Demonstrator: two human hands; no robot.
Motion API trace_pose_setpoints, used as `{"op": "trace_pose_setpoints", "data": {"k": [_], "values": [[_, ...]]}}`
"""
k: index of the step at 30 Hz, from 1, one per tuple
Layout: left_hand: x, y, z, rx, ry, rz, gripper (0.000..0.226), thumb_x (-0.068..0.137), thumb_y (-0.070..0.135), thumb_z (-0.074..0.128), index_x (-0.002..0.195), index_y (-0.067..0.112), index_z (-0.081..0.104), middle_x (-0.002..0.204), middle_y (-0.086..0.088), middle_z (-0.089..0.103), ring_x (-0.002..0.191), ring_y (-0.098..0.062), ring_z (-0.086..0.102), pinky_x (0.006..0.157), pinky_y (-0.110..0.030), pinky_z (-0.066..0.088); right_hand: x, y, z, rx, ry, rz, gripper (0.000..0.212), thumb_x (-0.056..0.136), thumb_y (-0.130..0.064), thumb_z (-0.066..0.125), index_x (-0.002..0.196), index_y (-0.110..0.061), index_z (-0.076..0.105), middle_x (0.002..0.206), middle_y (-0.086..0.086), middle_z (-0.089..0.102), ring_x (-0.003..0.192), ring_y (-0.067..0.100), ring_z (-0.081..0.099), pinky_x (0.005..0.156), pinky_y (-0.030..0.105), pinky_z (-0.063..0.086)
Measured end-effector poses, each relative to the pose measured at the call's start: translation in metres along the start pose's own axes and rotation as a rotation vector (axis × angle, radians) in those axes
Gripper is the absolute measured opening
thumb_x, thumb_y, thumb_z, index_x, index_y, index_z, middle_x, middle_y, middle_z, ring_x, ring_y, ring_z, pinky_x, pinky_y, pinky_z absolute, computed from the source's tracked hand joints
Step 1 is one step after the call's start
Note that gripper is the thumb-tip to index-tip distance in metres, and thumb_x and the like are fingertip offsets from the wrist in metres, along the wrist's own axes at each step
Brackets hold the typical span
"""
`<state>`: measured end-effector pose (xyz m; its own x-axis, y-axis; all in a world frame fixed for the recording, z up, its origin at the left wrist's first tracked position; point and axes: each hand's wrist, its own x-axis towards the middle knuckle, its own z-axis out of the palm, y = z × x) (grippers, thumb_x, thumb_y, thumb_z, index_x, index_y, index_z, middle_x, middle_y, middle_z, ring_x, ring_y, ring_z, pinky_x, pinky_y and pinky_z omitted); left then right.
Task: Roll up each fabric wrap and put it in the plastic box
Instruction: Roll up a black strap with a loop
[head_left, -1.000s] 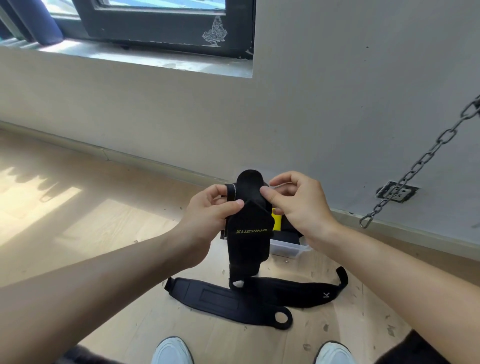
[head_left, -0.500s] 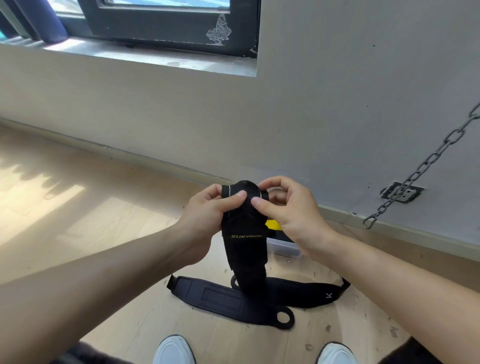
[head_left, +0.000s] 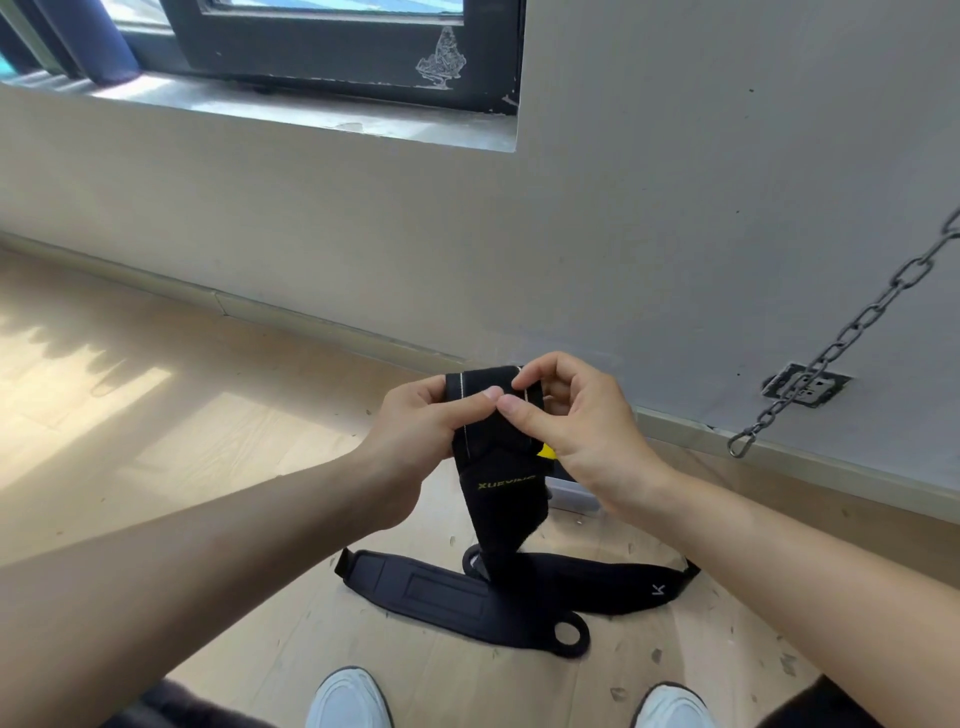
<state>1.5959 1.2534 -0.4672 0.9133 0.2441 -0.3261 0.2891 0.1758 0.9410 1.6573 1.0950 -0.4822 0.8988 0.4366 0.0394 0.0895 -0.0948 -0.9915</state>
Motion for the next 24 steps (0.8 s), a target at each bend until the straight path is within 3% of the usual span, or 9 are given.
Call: {"op": "trace_pose_setpoints", "data": {"k": [3,6,10,13,15,17,19,22,24], "values": [[-0.001,-0.002,0.001,0.025,-0.021,0.009,0.021,0.096,0.016,0.068,0.114,0.008,0.075,0.103,-0.013,0.078,0.086,-0.018,0.074,0.076,-0.028,0.061,0.002,-0.001,-0.001,0.011,0.019,0.013,0.014,0.088,-0.011,0.077,0.088,-0.019,0.066,0.075,-0.007,0.068,0.074,0.01,0.065,0.069,0.025,0.057],[0.001,-0.001,0.0,0.044,-0.06,0.001,0.021,0.1,0.017,0.063,0.114,0.006,0.074,0.093,-0.01,0.079,0.076,-0.013,0.075,0.066,-0.021,0.06,0.005,-0.001,-0.005,0.036,0.026,0.053,0.015,0.092,-0.005,0.071,0.088,-0.018,0.065,0.08,-0.002,0.069,0.078,0.012,0.066,0.069,0.028,0.055],[0.007,0.005,-0.007,0.261,0.058,0.078,0.035,0.091,0.027,0.077,0.081,-0.006,0.069,0.061,-0.008,0.067,0.052,-0.013,0.061,0.054,-0.016,0.048,0.009,-0.005,-0.009,0.051,-0.017,0.061,0.014,0.096,-0.003,0.064,0.095,-0.017,0.063,0.087,0.004,0.069,0.081,0.016,0.064,0.077,0.035,0.053],[0.014,0.006,-0.018,0.377,0.161,0.192,0.048,0.08,0.035,0.086,0.072,-0.007,0.065,0.062,-0.013,0.067,0.058,-0.018,0.062,0.066,-0.033,0.054,0.013,-0.01,-0.017,0.02,-0.127,0.065,0.015,0.095,-0.004,0.066,0.102,-0.017,0.06,0.085,0.007,0.068,0.078,0.017,0.063,0.077,0.033,0.051],[0.017,0.008,-0.023,0.459,0.148,0.246,0.03,0.082,0.028,0.084,0.082,0.001,0.07,0.074,-0.008,0.072,0.07,-0.02,0.068,0.075,-0.037,0.055,0.013,-0.014,-0.023,-0.047,-0.235,0.073,0.019,0.093,-0.006,0.069,0.107,-0.015,0.059,0.086,0.008,0.069,0.078,0.018,0.064,0.077,0.033,0.052],[0.018,0.01,-0.025,0.533,0.011,0.249,0.015,0.085,0.018,0.078,0.099,0.016,0.073,0.096,-0.002,0.074,0.092,-0.018,0.071,0.082,-0.032,0.055,0.012,-0.016,-0.026,-0.093,-0.349,0.077,0.024,0.092,-0.005,0.071,0.111,-0.011,0.058,0.094,0.012,0.073,0.083,0.02,0.066,0.081,0.037,0.055],[0.021,0.011,-0.028,0.553,-0.227,0.215,0.035,0.083,0.018,0.071,0.117,0.024,0.07,0.115,0.002,0.073,0.11,-0.013,0.068,0.094,-0.031,0.055,0.01,-0.02,-0.028,-0.118,-0.43,0.072,0.027,0.09,-0.002,0.071,0.113,-0.009,0.057,0.103,0.018,0.074,0.087,0.022,0.068,0.085,0.038,0.056],[0.023,0.006,-0.03,0.509,-0.52,0.118,0.049,0.079,0.015,0.057,0.128,0.015,0.065,0.126,-0.006,0.071,0.121,-0.016,0.064,0.101,-0.031,0.051,0.01,-0.028,-0.032,-0.152,-0.508,0.058,0.028,0.09,-0.002,0.072,0.113,-0.007,0.057,0.103,0.023,0.072,0.087,0.023,0.067,0.083,0.036,0.055],[0.025,0.004,-0.03,0.519,-0.565,0.098,0.043,0.077,0.012,0.057,0.12,0.006,0.063,0.122,-0.01,0.07,0.115,-0.017,0.065,0.097,-0.031,0.05,0.011,-0.03,-0.037,-0.182,-0.542,0.063,0.029,0.09,-0.003,0.073,0.113,-0.009,0.057,0.095,0.02,0.072,0.083,0.02,0.066,0.078,0.033,0.053]]}}
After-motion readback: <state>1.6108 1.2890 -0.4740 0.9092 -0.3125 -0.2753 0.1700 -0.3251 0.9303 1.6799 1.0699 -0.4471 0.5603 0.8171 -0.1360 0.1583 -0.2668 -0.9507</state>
